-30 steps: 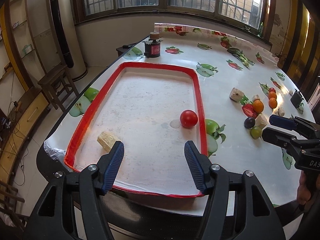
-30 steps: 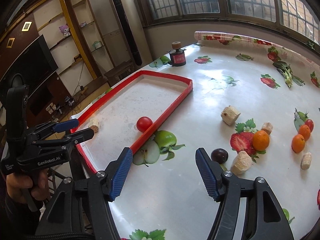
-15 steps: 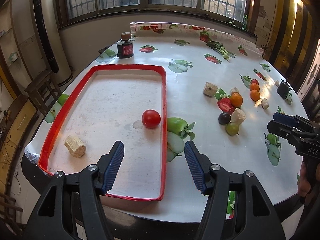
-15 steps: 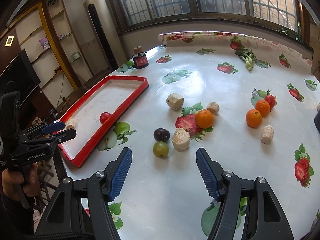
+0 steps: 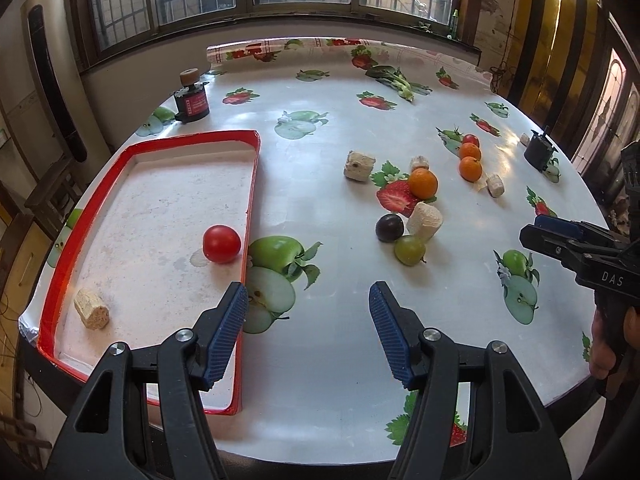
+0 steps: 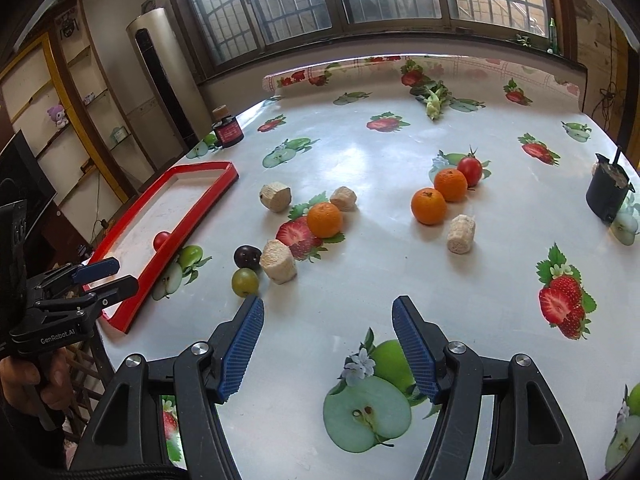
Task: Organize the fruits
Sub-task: 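Move both tools back toward the remaining fruits, then grasp the green plum with left tool while right tool grasps a beige cob piece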
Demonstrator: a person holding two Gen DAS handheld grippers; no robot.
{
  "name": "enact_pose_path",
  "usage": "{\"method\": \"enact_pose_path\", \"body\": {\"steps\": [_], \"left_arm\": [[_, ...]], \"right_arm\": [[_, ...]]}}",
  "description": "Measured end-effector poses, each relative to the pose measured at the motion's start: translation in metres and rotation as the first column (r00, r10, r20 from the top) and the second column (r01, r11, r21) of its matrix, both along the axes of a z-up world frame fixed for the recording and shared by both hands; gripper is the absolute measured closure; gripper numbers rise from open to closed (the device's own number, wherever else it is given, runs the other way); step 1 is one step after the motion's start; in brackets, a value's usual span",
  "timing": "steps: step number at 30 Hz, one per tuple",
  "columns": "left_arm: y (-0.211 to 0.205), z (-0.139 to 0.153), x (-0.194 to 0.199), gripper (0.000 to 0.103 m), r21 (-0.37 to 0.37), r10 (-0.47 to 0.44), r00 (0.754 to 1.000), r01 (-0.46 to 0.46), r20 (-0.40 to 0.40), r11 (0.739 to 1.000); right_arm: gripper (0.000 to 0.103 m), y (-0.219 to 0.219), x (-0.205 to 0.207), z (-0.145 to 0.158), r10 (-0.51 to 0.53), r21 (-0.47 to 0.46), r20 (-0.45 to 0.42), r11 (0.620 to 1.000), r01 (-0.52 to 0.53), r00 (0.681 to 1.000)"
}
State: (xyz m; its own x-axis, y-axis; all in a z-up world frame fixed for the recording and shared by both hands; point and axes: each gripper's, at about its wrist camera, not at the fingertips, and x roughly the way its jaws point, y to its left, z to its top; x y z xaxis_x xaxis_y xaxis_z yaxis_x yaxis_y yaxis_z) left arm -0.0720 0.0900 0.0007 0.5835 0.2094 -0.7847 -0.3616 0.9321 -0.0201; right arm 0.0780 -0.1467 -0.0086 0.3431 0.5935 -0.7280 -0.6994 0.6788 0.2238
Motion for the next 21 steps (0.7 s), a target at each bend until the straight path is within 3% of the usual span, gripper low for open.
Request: {"method": "enact_pose_path", "body": {"steps": [14, 21], "left_arm": [[-0.017, -0.017, 0.020, 0.041, -0.058, -0.060, 0.998, 0.058, -0.028, 0.997], [-0.032, -0.028, 0.051, 0.041, -0.102, -0.114, 0.993, 0.110, -0.029, 0.989]], "right_arm": [[0.034, -0.017, 0.019, -0.013, -0.066, -0.015, -0.014, 0.998, 0.066, 0.998], [0.035, -0.020, 0.033, -0.020, -0.088, -0.019, -0.038, 0.996, 0.087, 0.995]]}}
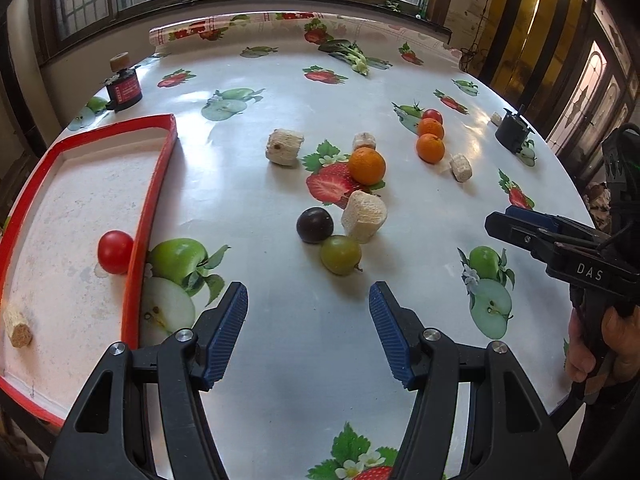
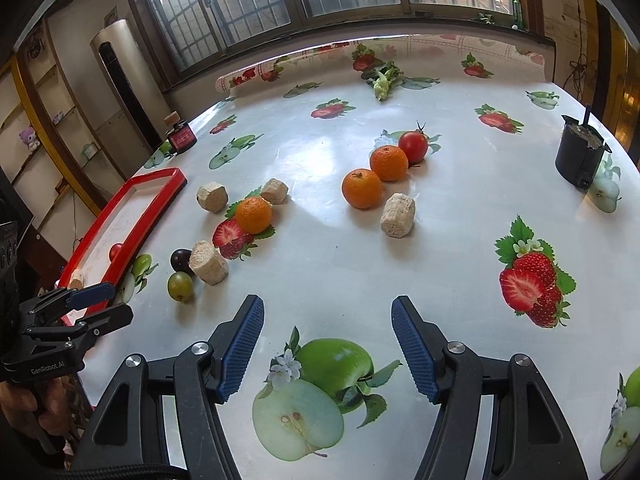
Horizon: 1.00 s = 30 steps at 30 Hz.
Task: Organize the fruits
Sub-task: 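Grasp the green plum with left tool while right tool grasps a beige cob piece, then carry the green plum and cob piece over the tray with both tools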
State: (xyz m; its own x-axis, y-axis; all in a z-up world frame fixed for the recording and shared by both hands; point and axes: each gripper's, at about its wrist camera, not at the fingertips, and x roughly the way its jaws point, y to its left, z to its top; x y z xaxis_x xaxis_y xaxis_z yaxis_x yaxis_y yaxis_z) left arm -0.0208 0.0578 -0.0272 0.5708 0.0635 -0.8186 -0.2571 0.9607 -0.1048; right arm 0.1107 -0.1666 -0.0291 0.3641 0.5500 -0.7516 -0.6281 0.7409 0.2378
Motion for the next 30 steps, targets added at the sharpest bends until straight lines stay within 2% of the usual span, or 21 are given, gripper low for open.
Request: {"method": "enact_pose_path", "body": {"steps": [6, 9, 11, 13, 18, 21, 24, 25, 30], "left_arm": [[-0.009, -0.013, 0.033, 0.043, 0.000, -0.037, 0.999, 0.037, -0.016, 0.999], [-0.007, -0.019, 0.042, 0.054, -0.040, -0.053, 0.998, 0.051, -0.035, 0.998], [-0.005, -0.023, 0.047, 0.072, -0.067, -0.062, 0.997, 0.058, -0.053, 0.996], [-0.003, -0.023, 0.046, 0.079, -0.071, -0.056, 0.997, 0.053, -0.049, 0.996], [0.002, -0.023, 0.039, 0.080, -0.125, -0.066, 0.997, 0.061, -0.034, 0.990], [0.001, -0.019, 0.034, 0.080, -0.126, -0.073, 0.997, 0.070, -0.019, 0.990], [0.003, -0.014, 0.026, 0.080, -0.113, -0.068, 0.998, 0.067, -0.003, 0.991], [0.005, -0.012, 0.023, 0.080, -0.116, -0.064, 0.998, 0.064, 0.003, 0.991], [0.013, 0.001, 0.009, 0.080, -0.115, -0.044, 0.998, 0.048, 0.035, 0.992]], "right_arm": [[0.035, 0.009, 0.001, -0.001, 0.029, 0.004, 0.007, 1.000, -0.029, 1.000], [0.036, 0.010, 0.006, -0.003, 0.022, 0.003, 0.003, 1.000, -0.022, 1.000], [0.037, 0.008, 0.012, -0.004, 0.012, 0.005, -0.001, 1.000, -0.012, 1.000], [0.037, 0.008, 0.020, -0.006, -0.005, 0.001, 0.000, 1.000, 0.005, 1.000], [0.041, 0.009, 0.051, -0.012, -0.072, -0.038, 0.017, 0.997, 0.073, 0.997], [0.044, 0.018, 0.071, -0.021, -0.090, -0.089, 0.026, 0.992, 0.092, 0.996], [0.061, 0.025, 0.079, -0.028, -0.098, -0.127, 0.069, 0.986, 0.107, 0.993], [0.075, 0.026, 0.079, -0.028, -0.092, -0.134, 0.064, 0.986, 0.100, 0.994], [0.076, 0.023, 0.053, -0.017, -0.049, -0.077, 0.057, 0.996, 0.054, 0.997]]}}
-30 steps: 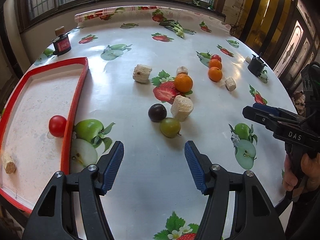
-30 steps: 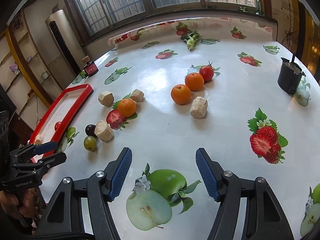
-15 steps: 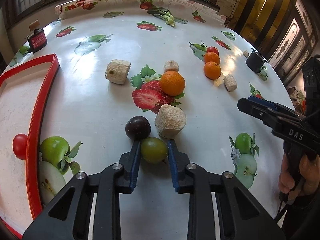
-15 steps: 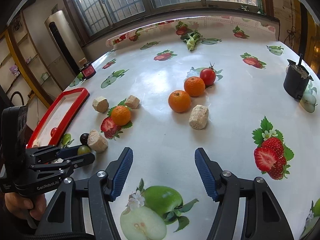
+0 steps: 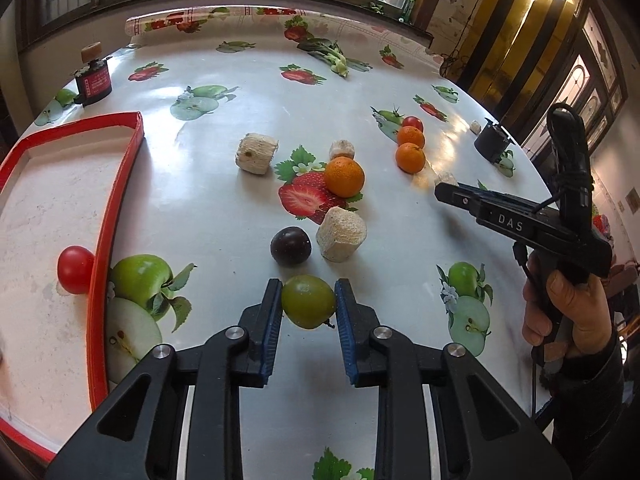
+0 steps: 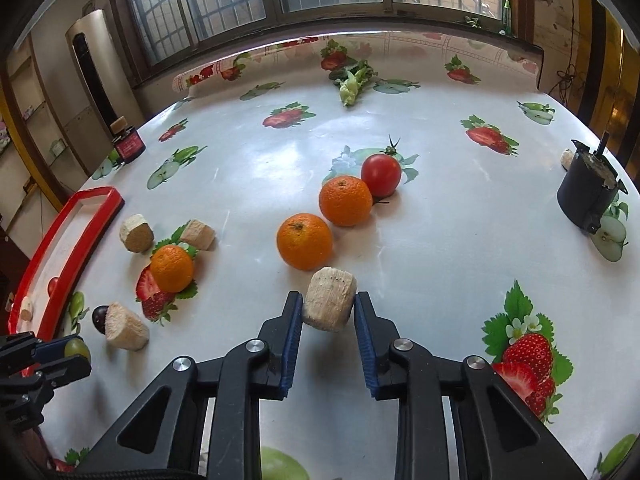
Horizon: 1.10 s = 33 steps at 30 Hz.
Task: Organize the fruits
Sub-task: 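Carry the green plum and cob piece over the tray with both tools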
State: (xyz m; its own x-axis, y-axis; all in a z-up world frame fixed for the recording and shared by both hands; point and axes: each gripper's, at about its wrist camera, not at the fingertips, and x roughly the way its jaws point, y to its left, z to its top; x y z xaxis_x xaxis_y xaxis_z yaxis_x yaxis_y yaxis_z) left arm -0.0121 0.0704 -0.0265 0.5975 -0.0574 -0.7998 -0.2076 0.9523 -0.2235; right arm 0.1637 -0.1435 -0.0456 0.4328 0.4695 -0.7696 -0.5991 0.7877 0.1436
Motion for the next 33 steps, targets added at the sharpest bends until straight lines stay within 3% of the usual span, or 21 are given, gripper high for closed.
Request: {"method": "enact_pose_path", "body": {"steps": [10, 33], "left_arm": [[0.016, 0.014, -0.027, 0.080, 0.024, 0.060, 0.998, -0.061, 0.029, 0.998], [0.067, 0.026, -0.074, 0.079, 0.086, 0.215, 0.974, -0.220, 0.066, 0.972]], "right_arm": [[0.076, 0.020, -0.057, 0.032, 0.121, 0.085, 0.009, 0.989, -0.122, 0.993], [0.076, 0.096, -0.119, 0.049, 0.305, 0.081, 0.027, 0.949, -0.306, 0.952]]}}
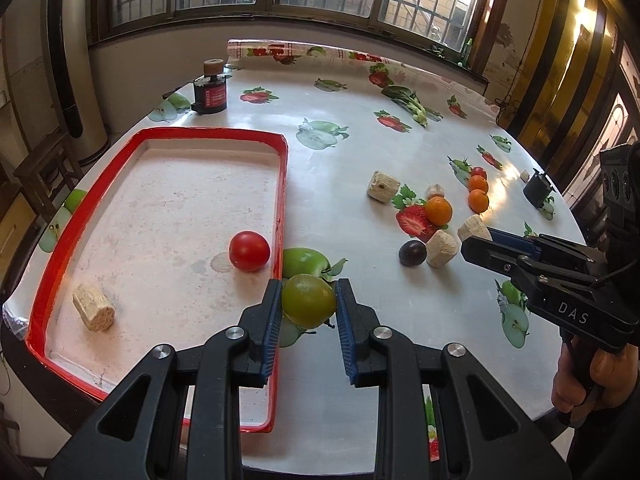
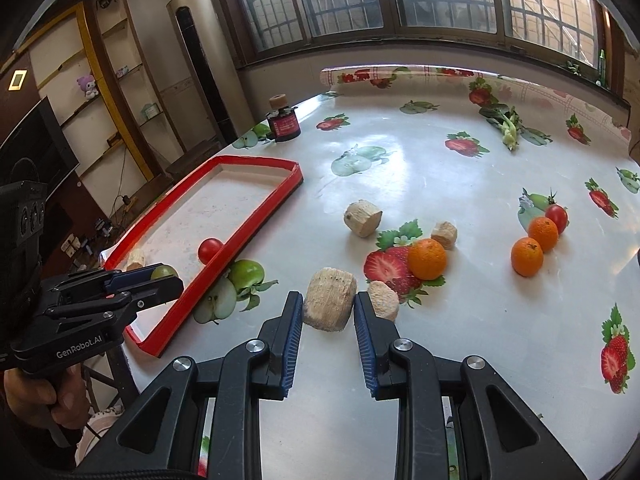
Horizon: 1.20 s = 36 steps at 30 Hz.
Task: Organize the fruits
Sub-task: 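Carry the green plum and cob piece over the tray with both tools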
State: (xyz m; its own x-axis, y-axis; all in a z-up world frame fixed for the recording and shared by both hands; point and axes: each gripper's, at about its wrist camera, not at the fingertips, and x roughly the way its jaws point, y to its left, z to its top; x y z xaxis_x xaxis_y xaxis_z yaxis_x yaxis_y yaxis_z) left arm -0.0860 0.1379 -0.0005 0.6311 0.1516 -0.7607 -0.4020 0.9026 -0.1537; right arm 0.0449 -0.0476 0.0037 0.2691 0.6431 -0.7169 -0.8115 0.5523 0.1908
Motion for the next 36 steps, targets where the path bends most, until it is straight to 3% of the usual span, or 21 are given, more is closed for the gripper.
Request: {"method": "enact_pose_path", "body": {"steps": [36], "left_arm": [[0.096, -0.013, -0.017, 0.079, -0.005, 0.160, 0.986, -0.160, -0.051, 0.987]], "right_arm": [[0.076, 0.128, -0.020, -0.005, 0.195, -0.011, -0.041, 0.981, -0.196, 0.980]]}}
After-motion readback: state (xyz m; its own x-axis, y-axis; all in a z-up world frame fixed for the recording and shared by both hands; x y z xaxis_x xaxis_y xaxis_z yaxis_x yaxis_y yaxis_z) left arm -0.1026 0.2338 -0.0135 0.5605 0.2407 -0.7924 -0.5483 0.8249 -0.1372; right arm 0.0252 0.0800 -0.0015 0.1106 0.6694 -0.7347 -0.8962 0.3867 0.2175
